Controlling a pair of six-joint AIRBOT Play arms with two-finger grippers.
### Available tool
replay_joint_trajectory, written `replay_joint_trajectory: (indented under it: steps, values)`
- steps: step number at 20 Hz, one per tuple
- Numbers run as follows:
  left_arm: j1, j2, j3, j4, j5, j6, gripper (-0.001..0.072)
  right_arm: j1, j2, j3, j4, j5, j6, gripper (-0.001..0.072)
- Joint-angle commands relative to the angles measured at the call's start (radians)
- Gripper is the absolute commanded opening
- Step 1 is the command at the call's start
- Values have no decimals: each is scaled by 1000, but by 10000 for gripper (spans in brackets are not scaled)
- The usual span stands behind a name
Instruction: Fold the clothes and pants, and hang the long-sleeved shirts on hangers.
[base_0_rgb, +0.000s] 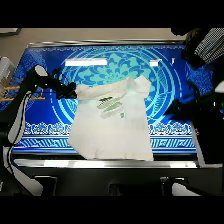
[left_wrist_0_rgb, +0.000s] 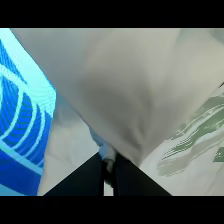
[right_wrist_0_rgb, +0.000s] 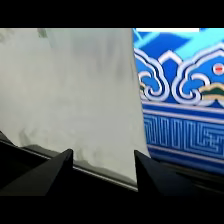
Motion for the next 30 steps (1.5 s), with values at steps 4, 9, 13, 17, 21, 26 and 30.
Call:
replay_joint_trajectory:
  steps: [4, 9, 13, 17, 21, 26, 30]
  values:
    - [2, 1, 1, 0, -30, 26, 21, -36, 329, -616, -58, -191, -27, 480]
    - [2, 1, 1, 0, -35, 26, 21, -35, 332, -748, -8, -264, -63, 480]
    - [2, 1, 1, 0, -34, 26, 21, -35, 331, -752, 23, -300, -58, 477]
    - [2, 1, 1, 0, -34, 26, 21, -35, 284, -754, 29, -309, -51, 472]
    - [2, 0, 1, 0, -33, 26, 21, -35, 204, -777, 103, -309, -82, 369]
    - [2, 0, 1, 0, -33, 26, 21, -35, 201, -777, 100, -303, -82, 334]
    - [2, 0, 1, 0, -33, 33, 22, -35, 201, -777, 103, -303, -72, 224]
